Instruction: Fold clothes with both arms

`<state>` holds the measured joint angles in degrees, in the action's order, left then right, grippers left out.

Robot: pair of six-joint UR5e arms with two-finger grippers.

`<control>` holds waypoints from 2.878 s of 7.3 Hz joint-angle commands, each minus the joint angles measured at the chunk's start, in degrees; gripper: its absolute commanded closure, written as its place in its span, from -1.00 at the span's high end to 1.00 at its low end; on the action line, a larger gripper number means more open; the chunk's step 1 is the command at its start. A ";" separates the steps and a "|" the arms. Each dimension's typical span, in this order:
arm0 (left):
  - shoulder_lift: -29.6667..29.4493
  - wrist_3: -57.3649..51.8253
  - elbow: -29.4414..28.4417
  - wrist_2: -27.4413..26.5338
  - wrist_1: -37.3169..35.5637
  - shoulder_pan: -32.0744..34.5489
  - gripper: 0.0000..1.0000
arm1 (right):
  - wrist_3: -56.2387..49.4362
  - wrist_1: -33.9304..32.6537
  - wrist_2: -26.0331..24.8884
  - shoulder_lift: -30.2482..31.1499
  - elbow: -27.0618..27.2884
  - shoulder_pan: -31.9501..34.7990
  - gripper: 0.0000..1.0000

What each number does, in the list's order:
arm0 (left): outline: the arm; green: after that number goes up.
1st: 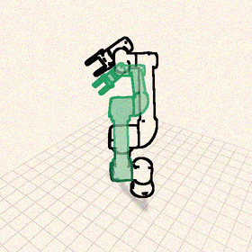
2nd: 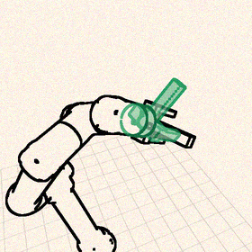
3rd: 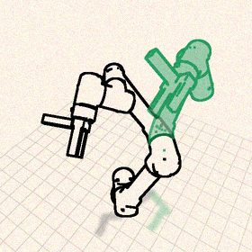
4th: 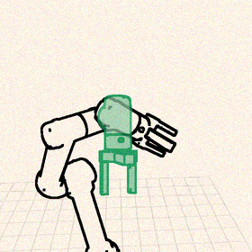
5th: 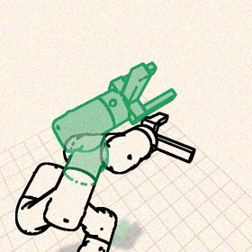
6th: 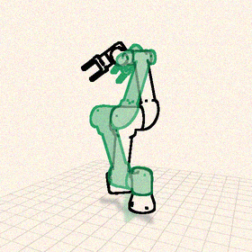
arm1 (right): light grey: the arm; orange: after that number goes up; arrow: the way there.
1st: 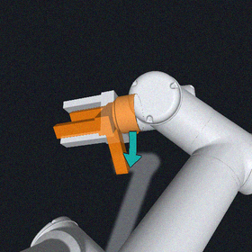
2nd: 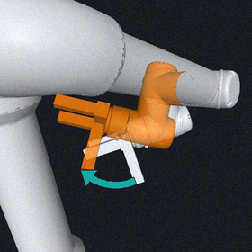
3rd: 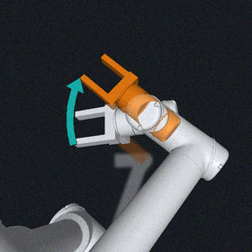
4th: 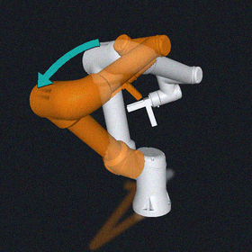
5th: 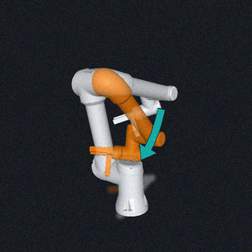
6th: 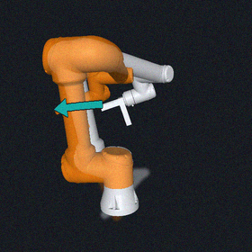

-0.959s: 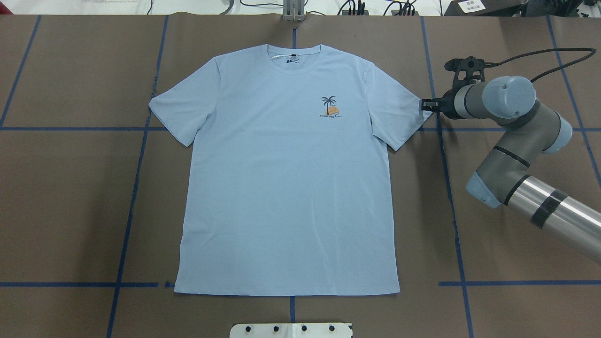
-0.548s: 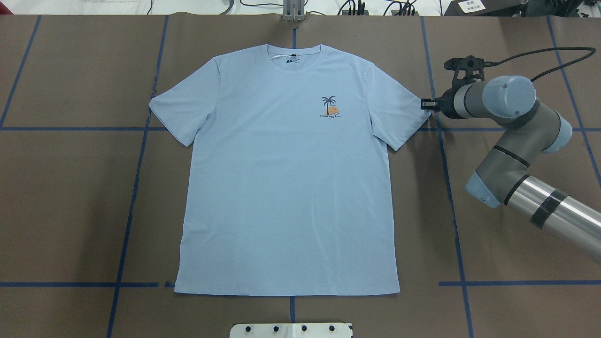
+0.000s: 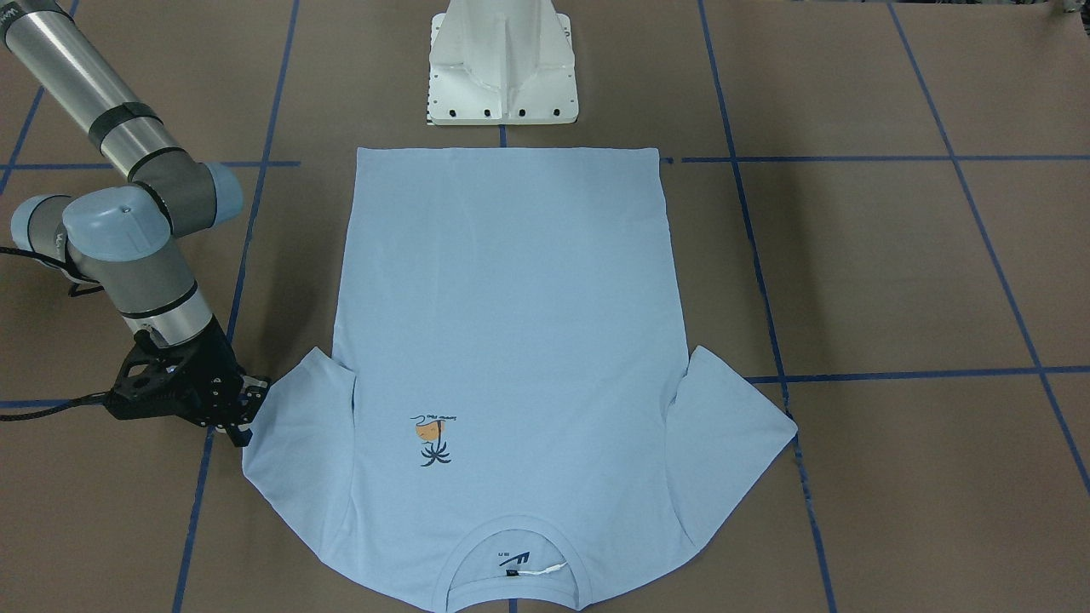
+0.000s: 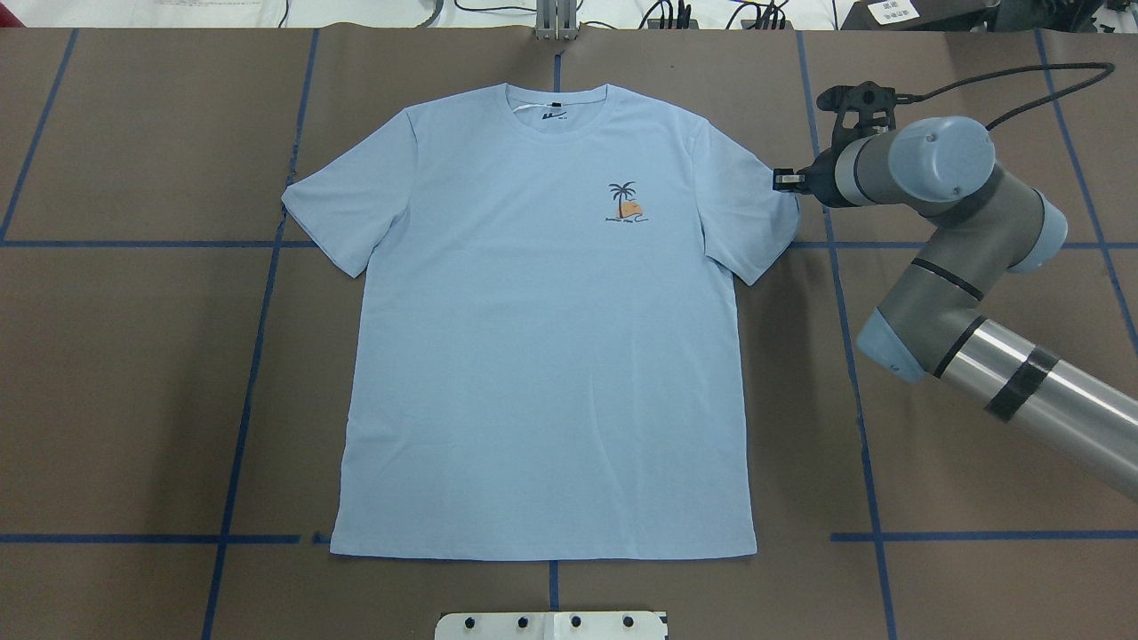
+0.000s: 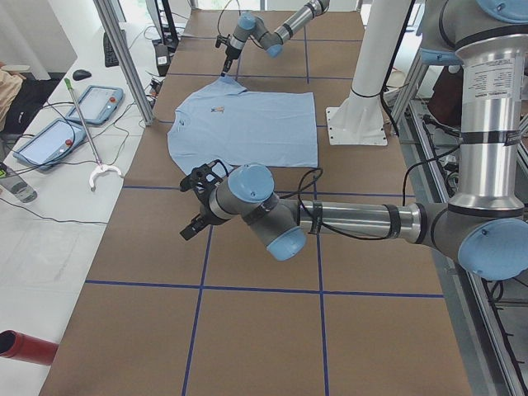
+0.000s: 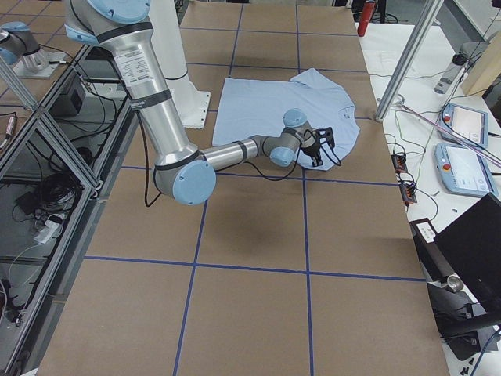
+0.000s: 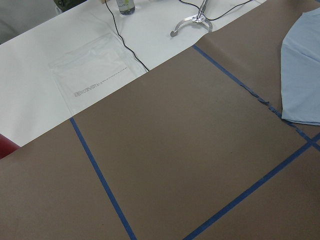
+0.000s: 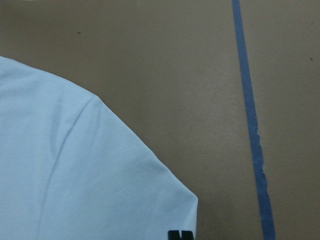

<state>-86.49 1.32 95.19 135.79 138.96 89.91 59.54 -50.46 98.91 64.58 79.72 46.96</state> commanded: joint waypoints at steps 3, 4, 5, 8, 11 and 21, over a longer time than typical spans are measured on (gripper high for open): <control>0.09 0.00 0.00 0.00 0.00 0.00 1.00 | 4.24 -10.80 -10.29 -8.76 1.76 -7.21 -1.00; 0.09 0.00 -0.18 0.00 0.35 0.00 1.00 | 4.62 -11.76 -13.10 -10.07 1.67 -9.06 -1.00; 0.09 0.00 -0.09 0.00 0.35 0.00 1.00 | 4.88 -13.25 -15.65 -11.13 1.06 -10.91 -1.00; 0.09 0.00 -0.09 0.00 0.35 0.00 1.00 | 7.33 -13.44 -18.32 -16.04 -5.86 -11.89 -1.00; 0.09 0.00 -0.18 0.00 0.35 0.00 1.00 | 11.12 -14.49 -18.40 -17.29 -6.95 -11.80 -1.00; -2.62 7.07 -0.01 -0.26 0.44 -0.61 1.00 | 6.85 -23.68 -4.42 -23.09 -6.87 -4.19 1.00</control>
<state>-87.53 4.19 94.90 135.69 139.23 89.71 69.59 -69.67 86.59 42.80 71.82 38.96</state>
